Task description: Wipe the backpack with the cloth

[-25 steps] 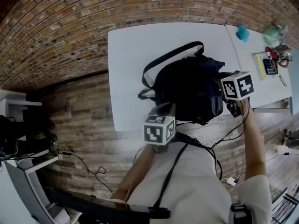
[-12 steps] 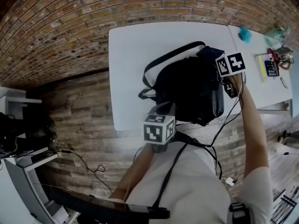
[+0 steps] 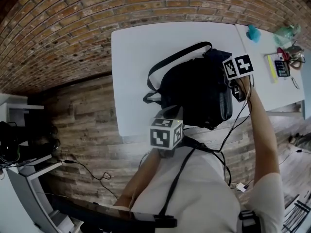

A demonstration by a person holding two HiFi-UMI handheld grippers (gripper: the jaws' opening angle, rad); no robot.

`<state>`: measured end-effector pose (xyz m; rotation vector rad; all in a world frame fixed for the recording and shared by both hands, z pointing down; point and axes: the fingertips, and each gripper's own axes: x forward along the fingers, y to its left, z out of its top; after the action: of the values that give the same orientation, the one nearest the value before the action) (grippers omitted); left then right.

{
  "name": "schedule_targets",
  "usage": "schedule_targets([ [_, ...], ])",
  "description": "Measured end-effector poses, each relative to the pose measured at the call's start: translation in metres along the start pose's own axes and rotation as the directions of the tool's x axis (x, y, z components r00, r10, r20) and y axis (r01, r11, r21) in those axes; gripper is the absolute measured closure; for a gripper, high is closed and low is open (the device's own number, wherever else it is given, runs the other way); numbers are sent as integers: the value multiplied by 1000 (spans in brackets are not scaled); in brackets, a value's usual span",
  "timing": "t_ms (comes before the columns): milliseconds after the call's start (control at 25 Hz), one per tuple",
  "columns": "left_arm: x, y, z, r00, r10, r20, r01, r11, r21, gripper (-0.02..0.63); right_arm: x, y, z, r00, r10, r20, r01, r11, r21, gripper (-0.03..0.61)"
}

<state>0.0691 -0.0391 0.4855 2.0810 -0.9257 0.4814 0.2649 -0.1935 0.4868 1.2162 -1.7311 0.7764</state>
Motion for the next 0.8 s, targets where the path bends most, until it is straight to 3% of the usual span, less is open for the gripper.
schedule_targets([
  [800, -2, -5, -5, 1000, -5, 0, 5, 1000, 2, 611, -17, 18, -39, 999, 22, -34, -23, 999, -47, 540],
])
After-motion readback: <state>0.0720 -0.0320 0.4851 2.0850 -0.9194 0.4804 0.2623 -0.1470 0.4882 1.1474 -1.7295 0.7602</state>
